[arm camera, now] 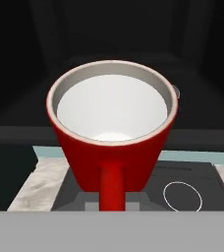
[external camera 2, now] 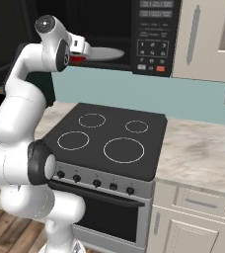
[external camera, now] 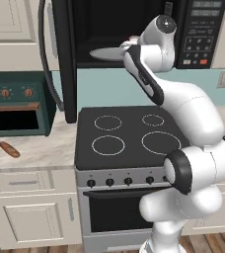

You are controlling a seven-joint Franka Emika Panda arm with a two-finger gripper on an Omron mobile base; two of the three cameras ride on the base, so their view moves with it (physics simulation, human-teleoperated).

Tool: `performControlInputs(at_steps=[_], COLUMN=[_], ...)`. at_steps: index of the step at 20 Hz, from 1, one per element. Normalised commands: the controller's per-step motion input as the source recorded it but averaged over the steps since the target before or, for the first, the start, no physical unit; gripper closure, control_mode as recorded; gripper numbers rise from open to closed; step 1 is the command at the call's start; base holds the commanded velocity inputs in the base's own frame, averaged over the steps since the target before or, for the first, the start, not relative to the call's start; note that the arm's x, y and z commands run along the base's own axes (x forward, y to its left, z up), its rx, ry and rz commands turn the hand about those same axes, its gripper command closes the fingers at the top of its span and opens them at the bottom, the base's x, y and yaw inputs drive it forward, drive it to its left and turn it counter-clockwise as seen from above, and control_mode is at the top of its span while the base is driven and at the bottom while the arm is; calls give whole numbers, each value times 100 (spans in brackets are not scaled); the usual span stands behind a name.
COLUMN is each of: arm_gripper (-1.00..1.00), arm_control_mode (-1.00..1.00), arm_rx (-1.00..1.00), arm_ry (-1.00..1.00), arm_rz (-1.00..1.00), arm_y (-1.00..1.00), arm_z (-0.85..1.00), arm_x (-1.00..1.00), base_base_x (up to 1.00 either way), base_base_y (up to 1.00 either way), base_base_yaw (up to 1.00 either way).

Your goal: Pick the mug from the counter and place it inside the microwave. Then close the microwave.

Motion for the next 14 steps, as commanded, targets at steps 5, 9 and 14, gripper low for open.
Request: performControlInputs(at_steps=[5,9,14], arm_gripper=[100,100,100], arm_control_mode=[-100,-100,-100], arm_rx=[0,0,0], arm_ry=[0,0,0], arm_rz=[0,0,0], arm_y=[10,1,0], arm_z=[0,-4,0], arm_x=[45,30,38], base_base_x=[0,0,0], base_base_y=[0,0,0], base_base_yaw=[0,0,0])
